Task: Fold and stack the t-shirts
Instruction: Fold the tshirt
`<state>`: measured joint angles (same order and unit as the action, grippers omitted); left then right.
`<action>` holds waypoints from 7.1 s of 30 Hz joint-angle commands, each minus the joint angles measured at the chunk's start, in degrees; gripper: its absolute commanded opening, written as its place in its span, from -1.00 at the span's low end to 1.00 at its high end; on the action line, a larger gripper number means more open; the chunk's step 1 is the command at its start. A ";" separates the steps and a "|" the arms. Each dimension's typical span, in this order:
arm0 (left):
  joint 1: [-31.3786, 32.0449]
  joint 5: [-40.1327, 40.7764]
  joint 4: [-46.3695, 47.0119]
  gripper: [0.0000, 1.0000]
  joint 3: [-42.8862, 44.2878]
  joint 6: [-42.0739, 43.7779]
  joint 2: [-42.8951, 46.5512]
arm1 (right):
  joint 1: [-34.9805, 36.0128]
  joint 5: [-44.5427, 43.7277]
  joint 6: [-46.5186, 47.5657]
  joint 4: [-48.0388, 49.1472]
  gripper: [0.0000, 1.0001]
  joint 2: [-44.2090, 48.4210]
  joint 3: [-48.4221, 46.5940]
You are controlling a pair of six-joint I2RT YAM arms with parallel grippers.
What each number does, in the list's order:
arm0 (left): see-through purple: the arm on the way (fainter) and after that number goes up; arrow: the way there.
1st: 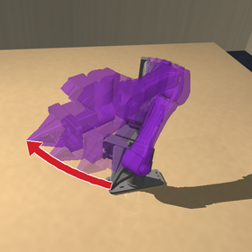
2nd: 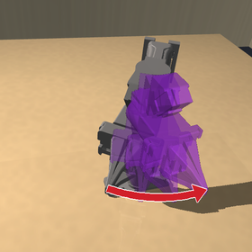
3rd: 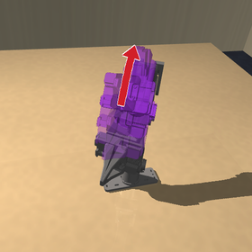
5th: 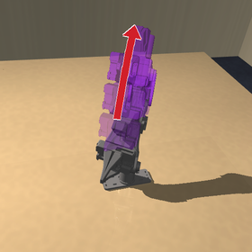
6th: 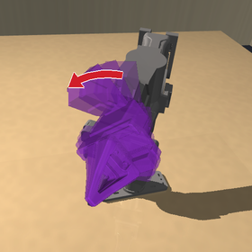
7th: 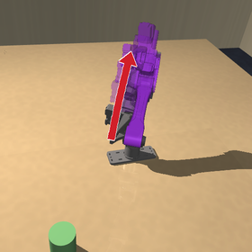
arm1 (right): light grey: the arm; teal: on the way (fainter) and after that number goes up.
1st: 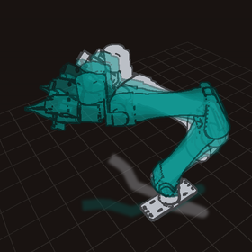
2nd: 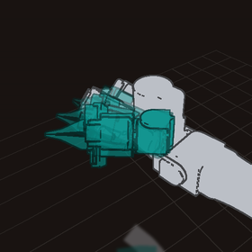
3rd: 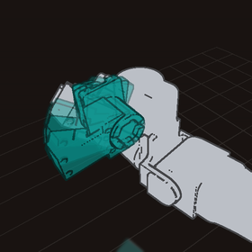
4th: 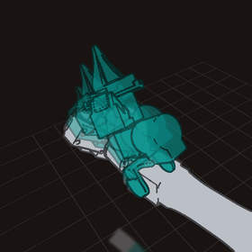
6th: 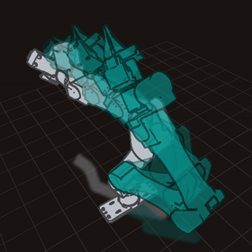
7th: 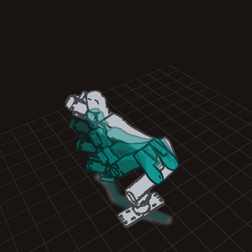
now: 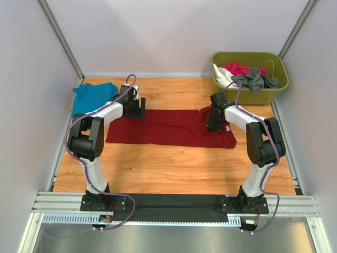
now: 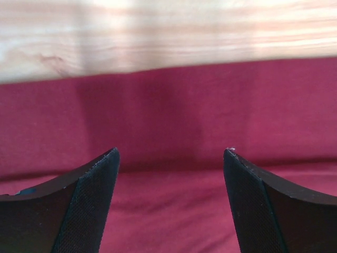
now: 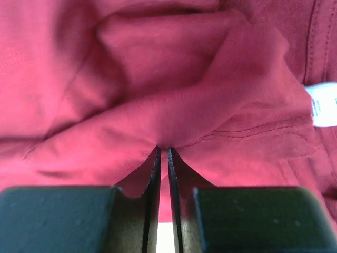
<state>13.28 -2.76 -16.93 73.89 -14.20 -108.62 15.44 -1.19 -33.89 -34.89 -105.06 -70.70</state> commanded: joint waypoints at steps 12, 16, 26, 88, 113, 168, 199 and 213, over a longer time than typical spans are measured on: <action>5.08 15.50 -16.37 0.67 -6.73 -15.05 1.99 | 0.20 -2.85 2.68 5.19 -0.85 -5.86 0.47; 8.07 17.27 -20.77 0.67 -11.39 -20.42 5.34 | 0.64 -3.20 3.57 5.19 -0.85 -5.43 0.73; 12.03 15.86 -25.79 0.66 -28.08 -32.82 22.54 | 8.81 -2.95 2.08 6.59 -0.81 -11.91 -8.74; 38.57 2.50 -14.01 0.53 -17.46 -29.04 14.40 | 8.55 4.97 7.35 4.13 -0.17 -13.25 -37.51; 42.20 13.59 -23.77 0.86 -5.33 -27.39 29.76 | 5.66 1.44 8.23 1.26 0.99 23.03 -9.03; 45.43 1.53 -8.12 -0.06 -56.22 -65.34 55.10 | 27.54 23.69 -25.70 10.20 -0.13 49.51 57.34; 45.52 11.46 -20.86 -1.00 -41.65 -60.26 56.76 | 27.19 19.91 -20.70 0.71 -1.00 46.97 41.62; 32.17 14.72 -20.87 -1.00 -23.27 -40.58 44.91 | 14.18 19.82 -6.64 -6.24 -1.00 36.95 21.14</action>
<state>47.22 10.46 -38.54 46.98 -62.22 -61.06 31.92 18.59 -45.23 -39.92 -65.78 -45.34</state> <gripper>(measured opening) 0.008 0.015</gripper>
